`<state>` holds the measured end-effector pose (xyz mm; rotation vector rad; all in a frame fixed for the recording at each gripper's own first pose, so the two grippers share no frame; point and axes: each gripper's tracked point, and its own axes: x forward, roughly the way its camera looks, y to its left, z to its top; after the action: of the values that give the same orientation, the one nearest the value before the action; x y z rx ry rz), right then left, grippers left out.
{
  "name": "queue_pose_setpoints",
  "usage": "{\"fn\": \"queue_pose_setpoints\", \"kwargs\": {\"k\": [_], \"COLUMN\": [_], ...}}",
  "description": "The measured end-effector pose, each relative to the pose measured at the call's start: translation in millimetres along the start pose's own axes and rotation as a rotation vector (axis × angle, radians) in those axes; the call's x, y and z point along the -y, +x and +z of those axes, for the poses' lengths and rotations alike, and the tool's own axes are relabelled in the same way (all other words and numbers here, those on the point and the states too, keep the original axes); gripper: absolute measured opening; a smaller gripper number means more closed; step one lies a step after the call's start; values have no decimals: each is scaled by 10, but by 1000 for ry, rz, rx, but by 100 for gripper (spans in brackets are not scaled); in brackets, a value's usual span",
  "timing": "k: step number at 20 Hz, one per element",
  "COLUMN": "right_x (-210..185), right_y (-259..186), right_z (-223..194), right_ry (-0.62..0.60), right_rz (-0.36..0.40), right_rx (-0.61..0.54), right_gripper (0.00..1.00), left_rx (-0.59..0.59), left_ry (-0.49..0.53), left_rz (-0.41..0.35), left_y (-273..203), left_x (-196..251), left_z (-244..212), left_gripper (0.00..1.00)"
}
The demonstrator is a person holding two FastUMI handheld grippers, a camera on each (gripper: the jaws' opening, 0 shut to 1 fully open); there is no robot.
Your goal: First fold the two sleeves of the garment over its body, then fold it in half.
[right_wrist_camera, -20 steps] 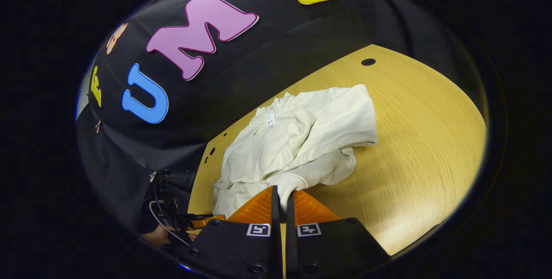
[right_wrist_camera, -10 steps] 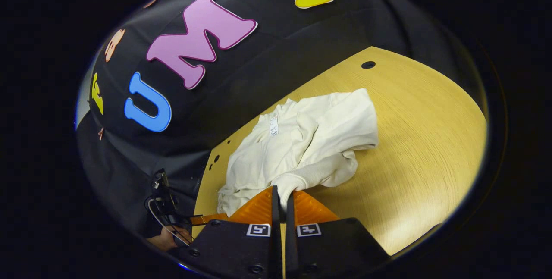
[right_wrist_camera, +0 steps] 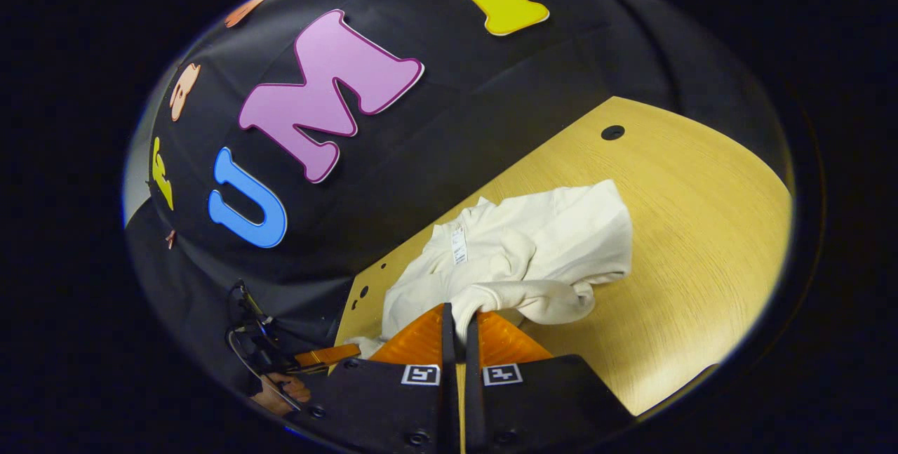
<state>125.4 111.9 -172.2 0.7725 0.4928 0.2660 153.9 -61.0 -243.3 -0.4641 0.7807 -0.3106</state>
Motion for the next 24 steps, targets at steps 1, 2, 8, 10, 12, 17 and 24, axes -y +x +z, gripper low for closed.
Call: {"fn": "queue_pose_setpoints", "kwargs": {"k": [1, 2, 8, 10, 12, 17, 24], "right_x": [-13, -11, 195, 343, 487, 861, 1041], "right_y": [53, 120, 457, 665, 872, 1355, 1534], "right_z": [57, 113, 399, 447, 449, 306, 175], "right_ry": [0, 0, 39, 60, 70, 85, 113], "right_rz": [2, 1, -35, -64, -93, -188, -253], "right_rx": [11, 22, 73, 78, 74, 10, -56], "right_gripper": [7, 7, 7, 7, 7, 7, 14], "left_rx": [11, 22, 56, 39, 38, 47, 19], "left_ry": [-7, -9, -20, -18, -40, -70, -37], "left_rz": [-6, -9, 10, 24, 29, 108, 192], "left_y": [35, 75, 444, 661, 856, 1176, 1387], "left_x": [35, 60, 114, 94, 115, -7, -130], "left_z": [61, 107, 346, 312, 333, 443, 337], "left_gripper": [6, 6, 5, 6, 6, 6, 6]}}
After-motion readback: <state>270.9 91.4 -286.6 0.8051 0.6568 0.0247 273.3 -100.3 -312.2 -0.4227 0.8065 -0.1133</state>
